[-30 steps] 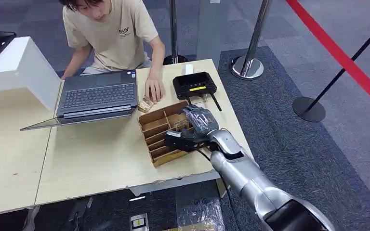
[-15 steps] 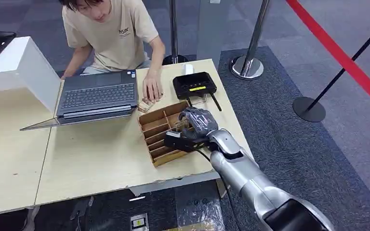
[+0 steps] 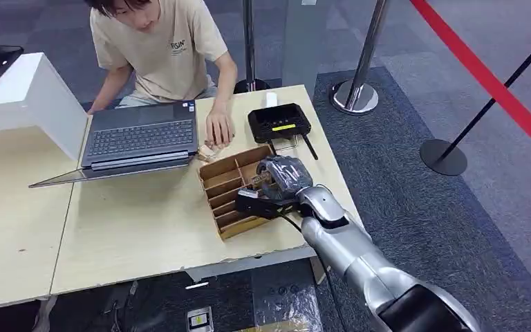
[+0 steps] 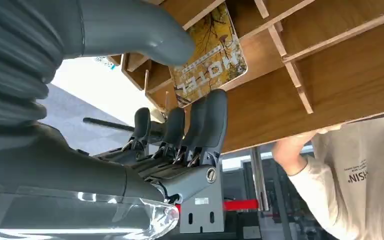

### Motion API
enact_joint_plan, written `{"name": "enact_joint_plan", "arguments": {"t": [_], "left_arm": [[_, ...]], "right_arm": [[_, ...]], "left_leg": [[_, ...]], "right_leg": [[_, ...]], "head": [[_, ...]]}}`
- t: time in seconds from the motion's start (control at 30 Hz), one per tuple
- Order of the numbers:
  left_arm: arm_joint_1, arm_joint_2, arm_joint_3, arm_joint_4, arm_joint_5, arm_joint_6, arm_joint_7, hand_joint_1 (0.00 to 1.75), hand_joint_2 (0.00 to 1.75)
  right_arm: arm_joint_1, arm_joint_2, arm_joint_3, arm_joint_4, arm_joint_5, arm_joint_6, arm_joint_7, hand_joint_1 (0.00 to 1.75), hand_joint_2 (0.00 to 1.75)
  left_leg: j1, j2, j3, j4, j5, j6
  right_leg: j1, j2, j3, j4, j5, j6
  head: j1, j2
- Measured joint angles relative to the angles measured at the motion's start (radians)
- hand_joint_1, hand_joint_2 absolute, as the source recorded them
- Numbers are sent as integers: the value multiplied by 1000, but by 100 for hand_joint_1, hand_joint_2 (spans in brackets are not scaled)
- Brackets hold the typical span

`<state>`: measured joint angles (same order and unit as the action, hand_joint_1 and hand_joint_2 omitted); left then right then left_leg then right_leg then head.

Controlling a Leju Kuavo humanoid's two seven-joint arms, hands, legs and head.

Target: Pass the card to the sensor for recognition and then transmit it.

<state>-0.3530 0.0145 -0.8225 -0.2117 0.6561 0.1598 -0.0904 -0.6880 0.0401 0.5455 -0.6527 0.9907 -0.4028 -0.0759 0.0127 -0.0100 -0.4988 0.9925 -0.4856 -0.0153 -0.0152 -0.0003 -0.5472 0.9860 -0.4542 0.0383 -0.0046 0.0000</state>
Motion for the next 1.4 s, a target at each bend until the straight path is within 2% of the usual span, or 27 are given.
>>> {"name": "enact_joint_plan", "arguments": {"t": [0.1, 0.2, 0.27, 0.43, 0.5, 1.13, 1.4], "left_arm": [[1, 0, 0, 0, 0, 0, 8, 0, 175], [2, -1, 0, 0, 0, 0, 12, 0, 175], [3, -1, 0, 0, -2, 0, 15, 0, 175], [7, -2, 0, 0, -5, 0, 23, 0, 175], [10, -2, 0, 0, -7, 0, 31, 0, 175], [24, -2, 0, 0, -11, 3, 35, 0, 175], [25, -2, 0, 0, -14, 10, 45, 0, 175]], "right_arm": [[0, 0, 2, 4, -1, 3, 0, 101, 175], [0, 0, 2, 5, -4, 6, 0, 112, 175], [1, 0, 2, 5, -6, 7, 0, 133, 175], [1, 0, 2, 5, -16, 11, -5, 145, 175], [2, 0, 2, 6, -21, 12, -7, 173, 175], [2, 0, 2, 21, -37, 19, -31, 175, 175], [8, 0, 2, 28, -53, -31, -53, 175, 175]], "left_leg": [[0, 0, 0, 0, 0, 0], [0, 0, 0, 0, 0, 0], [0, 0, 1, 0, 0, 0], [0, 0, 2, 0, 0, 0], [0, 0, 2, 0, 0, 0], [0, 0, 7, 0, 0, 0], [0, 0, 8, 0, 0, 0]], "right_leg": [[0, 0, 0, 0, 0, 0], [0, 0, 0, 0, 0, 0], [0, 0, 1, 0, 0, 0], [0, 0, 2, 0, 0, 0], [0, 0, 2, 0, 0, 0], [0, 0, 7, 0, 0, 0], [0, 0, 7, 0, 0, 0]], "head": [[0, 0], [0, 0], [0, 0], [0, 0], [0, 0], [0, 0], [0, 0]]}}
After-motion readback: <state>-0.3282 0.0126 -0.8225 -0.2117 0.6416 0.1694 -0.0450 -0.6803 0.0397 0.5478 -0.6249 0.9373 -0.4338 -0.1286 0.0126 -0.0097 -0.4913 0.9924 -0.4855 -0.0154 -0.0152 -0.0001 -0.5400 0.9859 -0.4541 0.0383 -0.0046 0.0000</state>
